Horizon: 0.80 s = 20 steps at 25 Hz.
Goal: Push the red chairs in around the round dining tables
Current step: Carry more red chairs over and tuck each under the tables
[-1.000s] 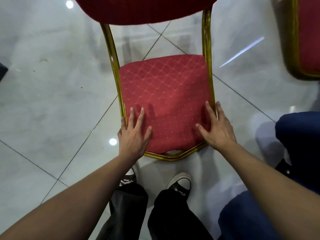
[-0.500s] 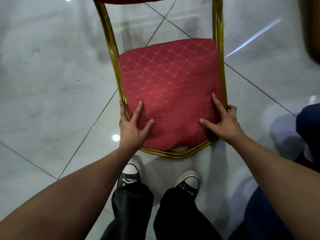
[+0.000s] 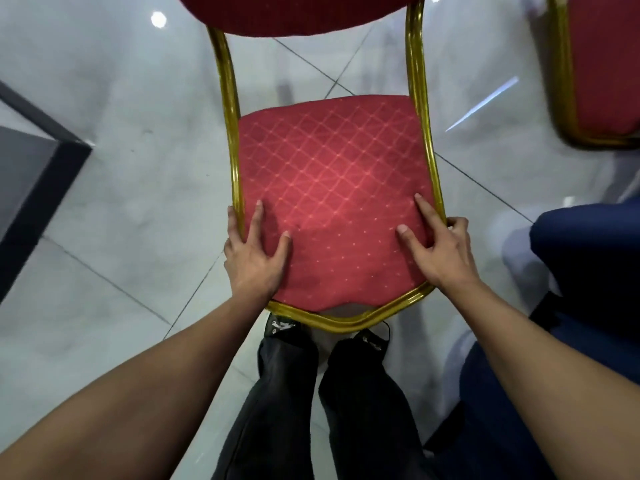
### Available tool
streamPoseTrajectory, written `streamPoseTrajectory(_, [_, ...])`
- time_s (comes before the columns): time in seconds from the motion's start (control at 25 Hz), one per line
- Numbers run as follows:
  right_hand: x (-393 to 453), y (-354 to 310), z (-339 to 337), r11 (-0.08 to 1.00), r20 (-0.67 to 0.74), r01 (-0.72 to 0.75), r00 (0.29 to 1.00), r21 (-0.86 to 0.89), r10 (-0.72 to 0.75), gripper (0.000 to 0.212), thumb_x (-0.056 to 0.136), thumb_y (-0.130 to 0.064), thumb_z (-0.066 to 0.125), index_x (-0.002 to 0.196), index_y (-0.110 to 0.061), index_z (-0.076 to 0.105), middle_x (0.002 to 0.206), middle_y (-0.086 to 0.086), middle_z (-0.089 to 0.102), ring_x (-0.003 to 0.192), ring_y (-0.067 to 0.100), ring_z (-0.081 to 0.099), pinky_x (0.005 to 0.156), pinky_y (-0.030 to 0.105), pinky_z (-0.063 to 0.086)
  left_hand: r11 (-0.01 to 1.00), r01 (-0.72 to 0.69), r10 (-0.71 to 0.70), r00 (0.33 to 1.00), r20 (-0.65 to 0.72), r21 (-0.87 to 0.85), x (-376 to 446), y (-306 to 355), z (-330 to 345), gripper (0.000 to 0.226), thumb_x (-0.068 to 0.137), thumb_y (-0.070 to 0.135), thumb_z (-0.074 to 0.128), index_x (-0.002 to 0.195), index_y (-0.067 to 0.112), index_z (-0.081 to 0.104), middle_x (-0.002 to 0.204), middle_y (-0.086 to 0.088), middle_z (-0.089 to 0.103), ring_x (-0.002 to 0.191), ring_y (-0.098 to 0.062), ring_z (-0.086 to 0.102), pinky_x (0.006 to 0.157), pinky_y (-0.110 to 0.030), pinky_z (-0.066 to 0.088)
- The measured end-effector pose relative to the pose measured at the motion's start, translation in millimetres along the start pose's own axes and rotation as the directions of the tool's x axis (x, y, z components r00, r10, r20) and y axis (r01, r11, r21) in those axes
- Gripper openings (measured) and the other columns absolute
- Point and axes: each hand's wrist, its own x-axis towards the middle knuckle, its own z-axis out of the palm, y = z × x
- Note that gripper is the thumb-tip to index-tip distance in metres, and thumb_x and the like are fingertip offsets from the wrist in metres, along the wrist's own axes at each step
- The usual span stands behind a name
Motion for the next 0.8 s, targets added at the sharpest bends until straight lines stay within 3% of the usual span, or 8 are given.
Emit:
streamPoseTrajectory(0.12, [-42, -29, -46, 1.000, -0.042, -0.018, 0.999, -0.008, 0.018, 0.068, 0.080, -0.094, 0.035, 0.143, -0.072, 0.020, 0.132, 0.005, 0.036, 0.129, 0.035, 0.045, 0.108, 0.052, 0.042, 1.000, 0.020, -0.020, 0.999, -0.025, 0.001, -40, 32, -54, 0.071, 0.089, 0.073, 0.045, 0.152, 0.058, 0.016, 0.169, 0.003, 0.002, 0.148, -0.040, 0.025, 0.115, -0.067, 0.026])
streamPoseTrajectory(0.32, [-109, -79, -139, 0.999, -0.090, -0.037, 0.995, 0.026, 0.039, 0.072, 0.083, -0.090, 0.038, 0.147, -0.055, 0.040, 0.134, 0.007, 0.043, 0.131, 0.035, 0.046, 0.113, 0.055, 0.038, 0.999, 0.015, -0.014, 0.999, -0.037, 0.042, -105, 88, -145, 0.069, 0.086, 0.075, 0.041, 0.148, 0.046, 0.037, 0.166, -0.004, 0.014, 0.146, -0.039, 0.029, 0.112, -0.065, 0.028])
streamPoseTrajectory(0.56, [-157, -136, -236, 0.992, -0.128, -0.004, 0.992, 0.124, 0.020, 0.074, 0.081, -0.087, 0.041, 0.130, -0.037, 0.064, 0.129, 0.011, 0.059, 0.125, 0.035, 0.054, 0.110, 0.053, 0.042, 0.996, 0.014, -0.016, 0.999, 0.032, 0.085, -144, 145, -245, 0.064, 0.085, 0.079, 0.040, 0.137, 0.044, 0.052, 0.159, -0.009, 0.026, 0.143, -0.041, 0.033, 0.114, -0.062, 0.030])
streamPoseTrajectory(0.68, [-164, -165, -267, 0.982, -0.132, 0.029, 0.991, 0.188, -0.004, 0.060, 0.088, -0.079, 0.046, 0.118, -0.032, 0.068, 0.122, 0.011, 0.064, 0.118, 0.033, 0.058, 0.105, 0.053, 0.047, 0.997, -0.019, 0.013, 0.998, 0.066, 0.081, -146, 165, -289, 0.053, 0.092, 0.069, 0.047, 0.138, 0.043, 0.054, 0.159, -0.009, 0.028, 0.143, -0.041, 0.032, 0.116, -0.060, 0.031])
streamPoseTrajectory(0.8, [-162, -195, -295, 0.959, -0.172, 0.052, 0.985, 0.280, -0.003, 0.055, 0.091, -0.075, 0.046, 0.111, -0.030, 0.071, 0.111, 0.006, 0.066, 0.104, 0.027, 0.058, 0.096, 0.043, 0.050, 0.991, -0.075, 0.068, 0.995, 0.070, 0.113, -149, 188, -324, 0.054, 0.096, 0.069, 0.036, 0.140, 0.043, 0.051, 0.161, -0.005, 0.027, 0.147, -0.033, 0.029, 0.118, -0.060, 0.025])
